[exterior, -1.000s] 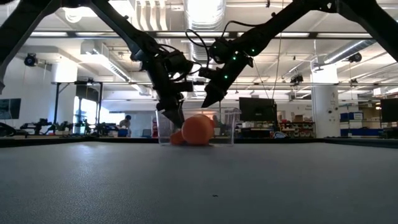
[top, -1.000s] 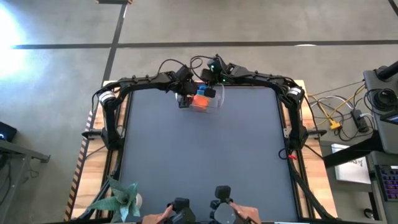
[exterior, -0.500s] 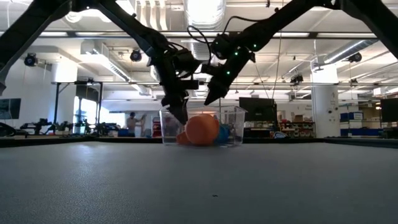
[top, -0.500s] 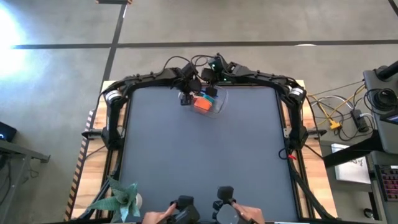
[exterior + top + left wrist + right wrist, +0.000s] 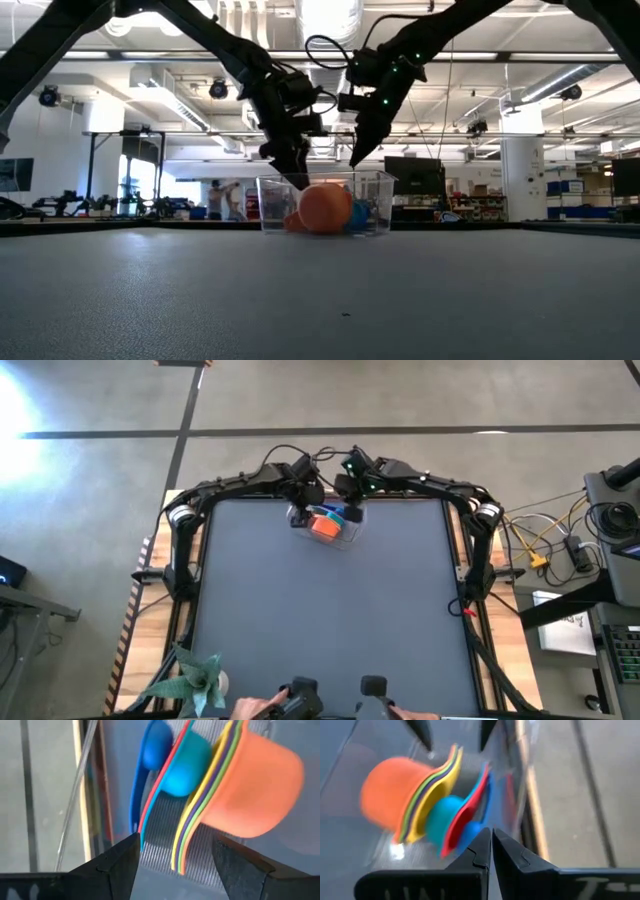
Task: Nest measuring cups in basket
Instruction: Remove the stacked measuring cups from the transparent bin
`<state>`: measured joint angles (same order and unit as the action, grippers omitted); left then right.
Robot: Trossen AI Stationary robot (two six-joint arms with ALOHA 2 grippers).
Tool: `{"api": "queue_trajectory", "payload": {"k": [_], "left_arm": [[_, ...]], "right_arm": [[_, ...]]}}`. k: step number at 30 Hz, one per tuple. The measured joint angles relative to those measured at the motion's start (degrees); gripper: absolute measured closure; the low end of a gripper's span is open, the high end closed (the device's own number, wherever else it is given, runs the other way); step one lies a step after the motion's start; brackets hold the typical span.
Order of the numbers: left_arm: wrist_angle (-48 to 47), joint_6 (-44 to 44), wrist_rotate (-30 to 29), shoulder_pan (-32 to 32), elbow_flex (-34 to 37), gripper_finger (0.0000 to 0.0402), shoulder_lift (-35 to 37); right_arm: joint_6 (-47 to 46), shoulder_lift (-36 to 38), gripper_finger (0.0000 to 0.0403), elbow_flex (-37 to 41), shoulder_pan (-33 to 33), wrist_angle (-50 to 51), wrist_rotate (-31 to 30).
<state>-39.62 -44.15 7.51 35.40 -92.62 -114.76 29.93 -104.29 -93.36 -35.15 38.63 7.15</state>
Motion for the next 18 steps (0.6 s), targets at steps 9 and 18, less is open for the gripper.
{"api": "queue_trajectory", "payload": {"k": [9, 18], "left_arm": [[1.04, -2.0, 3.15, -0.24, 0.2, 0.0177, -0.7], [1.05, -3.68, 4.09, -0.5, 0.01, 0.0177, -4.71]], "right_arm": [[-0.97, -2.77, 0.0394, 0.04, 1.43, 1.52, 0.38], [-1.86, -2.8, 0.0394, 0.11, 1.64, 1.15, 0.34]]}}
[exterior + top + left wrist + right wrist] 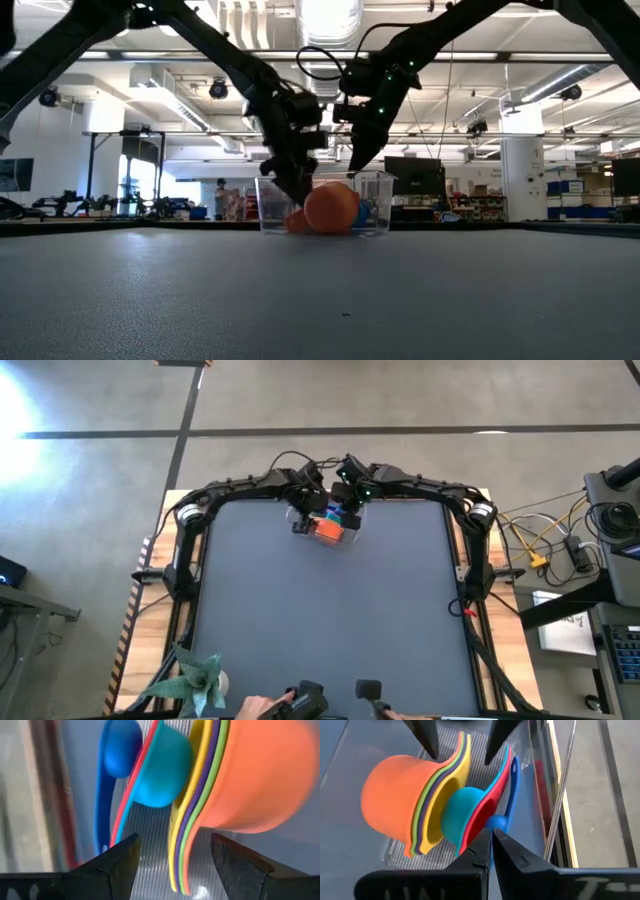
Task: Nest measuring cups in basket
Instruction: Remove the stacked measuring cups from the transparent bin
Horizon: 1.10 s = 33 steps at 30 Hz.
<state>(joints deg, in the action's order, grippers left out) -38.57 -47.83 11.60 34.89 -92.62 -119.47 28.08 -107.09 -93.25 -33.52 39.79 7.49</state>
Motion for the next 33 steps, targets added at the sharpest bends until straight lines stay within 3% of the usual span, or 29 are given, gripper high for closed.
{"api": "queue_trajectory", "payload": {"k": [10, 19, 25, 33], "left_arm": [[-3.37, 3.05, 1.32, 0.09, -4.49, 0.0177, -4.89], [-12.94, 6.17, 1.15, -0.11, -15.45, 0.0199, -12.54], [-18.53, 7.8, -0.16, -0.04, -23.43, 0.0252, -18.1], [-22.83, 8.94, -0.35, -0.02, -30.84, 0.0375, -19.94]], "right_arm": [[0.0, -0.02, 0.0394, 0.0, 0.01, -1.0, -0.02], [0.57, -0.02, 0.0394, 0.04, 0.01, -1.5, -0.04], [1.44, -0.04, 0.0394, 0.07, -0.07, -1.98, -0.04], [1.53, -0.04, 0.0394, 0.07, -0.22, -1.57, -0.59]]}}
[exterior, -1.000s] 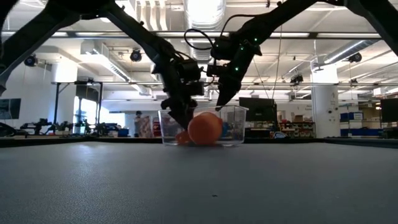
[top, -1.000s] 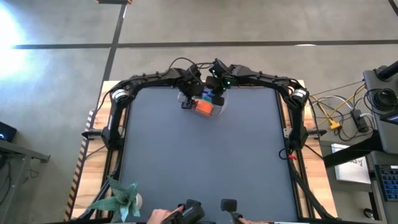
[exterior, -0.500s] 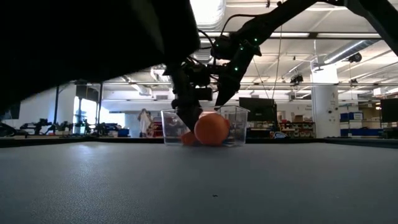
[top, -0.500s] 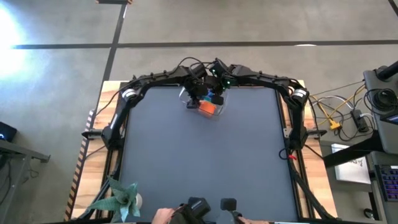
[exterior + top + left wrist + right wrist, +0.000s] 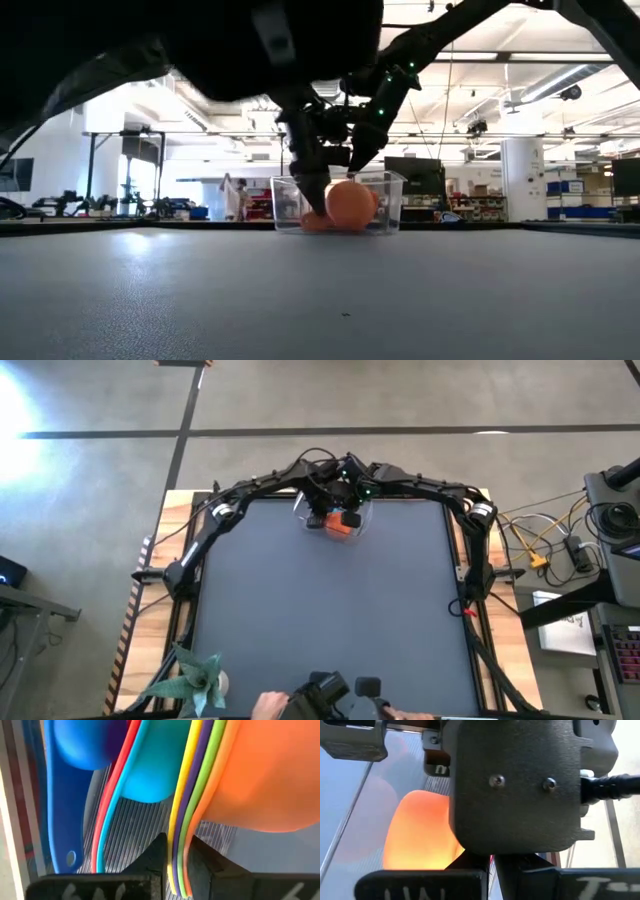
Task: Nest measuring cups in basket
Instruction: Remove the stacked measuring cups from the transparent bin
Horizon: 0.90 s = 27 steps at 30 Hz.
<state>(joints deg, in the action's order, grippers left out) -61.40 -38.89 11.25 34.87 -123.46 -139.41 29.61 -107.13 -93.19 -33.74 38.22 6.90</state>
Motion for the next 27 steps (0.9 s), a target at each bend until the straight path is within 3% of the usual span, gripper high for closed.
{"api": "queue_trajectory", "payload": {"k": [14, 22, 27], "left_arm": [[-7.47, 2.49, 0.67, -0.99, -6.42, 0.0375, 0.65], [-11.65, 2.55, -3.47, -2.75, -11.53, 0.0375, 0.87], [-12.57, 3.23, -6.5, -3.49, -10.79, 0.0375, 4.06]], "right_arm": [[0.01, 1.66, 0.0394, 0.0, -0.28, 0.2, -0.92], [-0.16, 5.41, 0.0394, 0.0, -0.28, 0.85, -1.35], [-0.39, 8.38, 0.0394, 0.0, -0.24, 0.39, -2.57]]}}
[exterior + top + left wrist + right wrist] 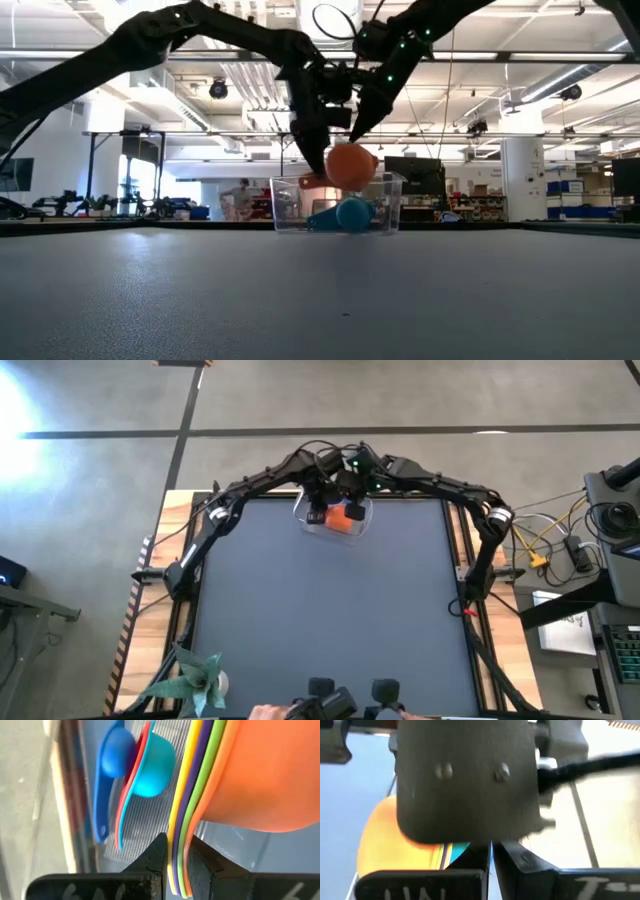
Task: Nest measuring cups in basket
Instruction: Remove the stacked measuring cups from the transparent bin
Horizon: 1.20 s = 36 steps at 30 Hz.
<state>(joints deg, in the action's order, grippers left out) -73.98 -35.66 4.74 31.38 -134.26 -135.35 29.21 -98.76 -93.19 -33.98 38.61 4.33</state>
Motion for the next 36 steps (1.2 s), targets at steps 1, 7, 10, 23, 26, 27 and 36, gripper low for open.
{"api": "queue_trajectory", "payload": {"k": [1, 7, 10, 23, 26, 27, 36], "left_arm": [[-0.49, 0.38, -0.59, -0.04, 0.02, 0.0375, 0.67], [-1.95, 2.72, -5.92, -1.41, 0.24, 0.0375, 4.71], [-2.16, 3.88, -9.76, -3.01, 1.65, 0.0375, 7.16], [29.96, 12.4, -28.69, -11.31, 51.26, 0.0375, 36.14], [43.67, 12.16, -40.3, -15.68, 64.39, 0.0375, 42.59], [47.88, 11.97, -43.95, -17.48, 68.12, 0.0375, 44.19], [75.93, 6.52, -68.96, -30.9, 88.63, 0.0375, 44.62]], "right_arm": [[-0.11, 0.52, 0.0394, 0.0, -0.01, 0.04, -0.2], [-1.32, 3.54, 0.0394, 0.0, -0.07, 0.13, -1.06], [-1.81, 4.71, 0.0394, 0.29, -0.03, -0.08, -1.42], [-2.34, 6.11, 0.0394, 1.11, -0.13, 1.04, -1.54], [-2.34, 6.14, 0.0394, 1.14, -0.07, 0.82, -1.52], [-2.46, 6.11, 0.0394, 1.14, -0.07, 0.54, -1.47], [-4.55, 5.96, 0.0394, 1.16, 0.11, -1.68, -1.33]]}}
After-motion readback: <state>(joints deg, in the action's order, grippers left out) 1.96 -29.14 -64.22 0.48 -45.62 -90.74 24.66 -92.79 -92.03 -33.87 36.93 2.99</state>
